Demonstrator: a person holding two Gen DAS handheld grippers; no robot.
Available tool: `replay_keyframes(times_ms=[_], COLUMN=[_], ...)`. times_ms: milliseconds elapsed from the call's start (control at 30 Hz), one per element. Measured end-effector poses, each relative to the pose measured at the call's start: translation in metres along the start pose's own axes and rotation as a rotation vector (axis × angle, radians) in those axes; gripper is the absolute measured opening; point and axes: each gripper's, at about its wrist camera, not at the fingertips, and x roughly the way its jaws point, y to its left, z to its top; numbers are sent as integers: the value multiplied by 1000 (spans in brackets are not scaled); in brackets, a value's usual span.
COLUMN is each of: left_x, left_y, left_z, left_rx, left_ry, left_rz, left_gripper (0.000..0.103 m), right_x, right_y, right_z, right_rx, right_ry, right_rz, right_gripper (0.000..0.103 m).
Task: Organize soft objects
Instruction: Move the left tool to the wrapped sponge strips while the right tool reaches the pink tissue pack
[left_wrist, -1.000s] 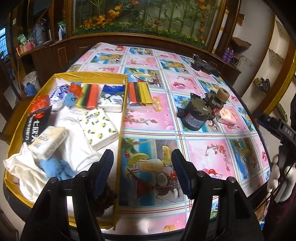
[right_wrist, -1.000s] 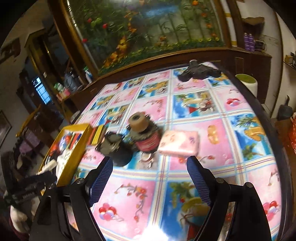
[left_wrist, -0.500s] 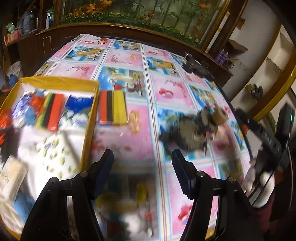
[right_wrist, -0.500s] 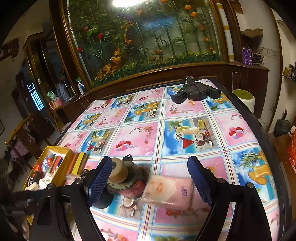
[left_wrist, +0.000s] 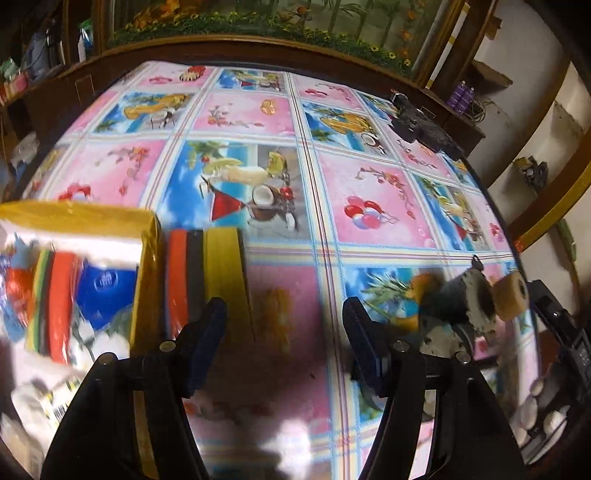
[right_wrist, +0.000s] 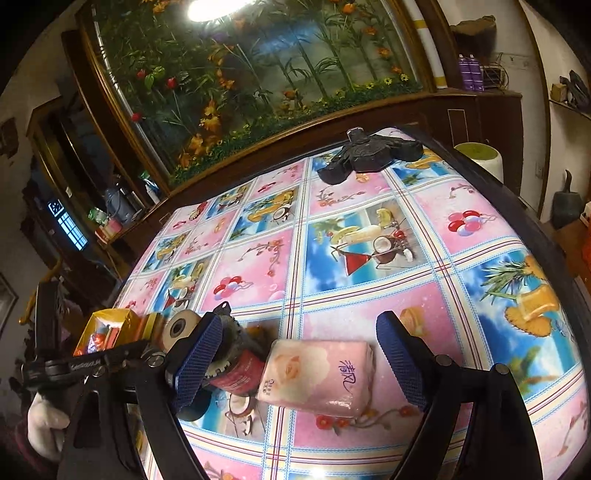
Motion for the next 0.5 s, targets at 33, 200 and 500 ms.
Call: replay_keyframes(times_ms=[33, 200, 500], left_x=[1, 11, 0], left_y=[-1, 4, 11], left_z=[2, 4, -6], left_rx=[12, 6, -60], left_ry=[-10, -6, 63], left_rz=[9, 26, -108], left_gripper=[64, 67, 70], right_x=[0, 0, 5], right_y=[0, -1, -6], right_z=[-1, -2, -1], right_rx=[-2, 8, 33], right_ry=[0, 7, 30], right_rz=[1, 1, -25], right_gripper=[86, 86, 86])
